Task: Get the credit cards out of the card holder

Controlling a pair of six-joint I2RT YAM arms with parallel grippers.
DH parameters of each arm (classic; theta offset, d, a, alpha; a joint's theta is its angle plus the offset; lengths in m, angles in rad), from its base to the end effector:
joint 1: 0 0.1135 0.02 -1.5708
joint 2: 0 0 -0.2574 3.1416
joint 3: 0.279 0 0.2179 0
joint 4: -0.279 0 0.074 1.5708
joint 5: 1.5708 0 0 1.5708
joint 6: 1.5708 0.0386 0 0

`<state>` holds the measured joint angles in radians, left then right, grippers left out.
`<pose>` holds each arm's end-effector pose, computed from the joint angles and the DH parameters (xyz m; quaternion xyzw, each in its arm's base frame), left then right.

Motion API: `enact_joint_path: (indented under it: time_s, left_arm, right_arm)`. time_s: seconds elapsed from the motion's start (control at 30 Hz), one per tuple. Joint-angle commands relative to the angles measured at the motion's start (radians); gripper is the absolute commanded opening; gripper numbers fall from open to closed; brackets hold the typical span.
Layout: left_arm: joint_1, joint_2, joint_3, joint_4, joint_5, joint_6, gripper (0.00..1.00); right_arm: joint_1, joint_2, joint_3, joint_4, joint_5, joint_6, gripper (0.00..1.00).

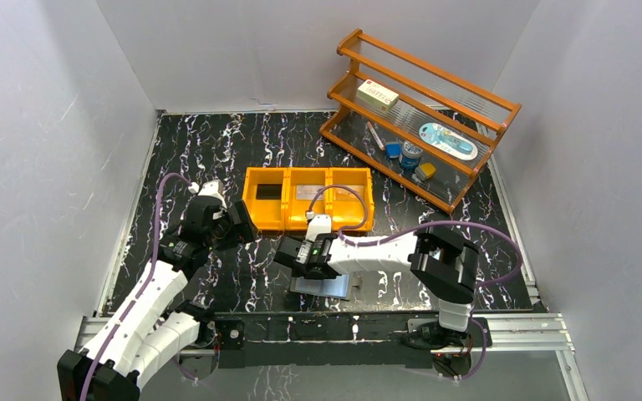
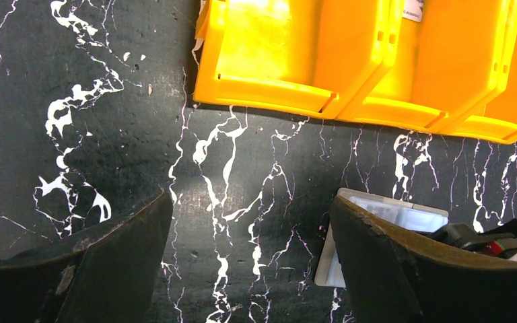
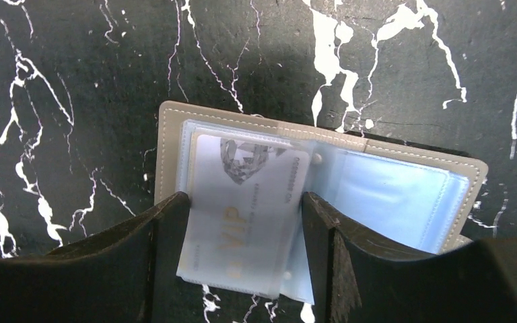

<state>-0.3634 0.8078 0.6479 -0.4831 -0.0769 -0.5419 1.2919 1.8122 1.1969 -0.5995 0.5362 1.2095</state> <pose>0.1398 -0.0500 0.2580 -0.0968 0.8886 -0.1646 0.4171 0.1083 0.3066 0.1911 0.0078 0.9502 0.0800 0.3012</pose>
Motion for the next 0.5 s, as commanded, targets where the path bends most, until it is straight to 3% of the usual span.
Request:
enact_joint_path:
  time_s: [0.0, 0.1, 0.47]
  left_arm:
    - [-0.002, -0.013, 0.009, -0.026, -0.02, 0.019, 0.86]
    - [-0.002, -0.007, 0.007, -0.023, -0.011, 0.016, 0.86]
    - [-0.002, 0.021, 0.001, -0.009, 0.029, 0.011, 0.86]
  right_arm:
    - [0.006, 0.03, 0.044, -0.041, 0.029, 0.048, 0.68]
    - [0.006, 0.031, 0.046, -0.057, 0.036, 0.057, 0.61]
    - [0.004, -0.036, -0.03, 0.076, -0.013, -0.046, 0.23]
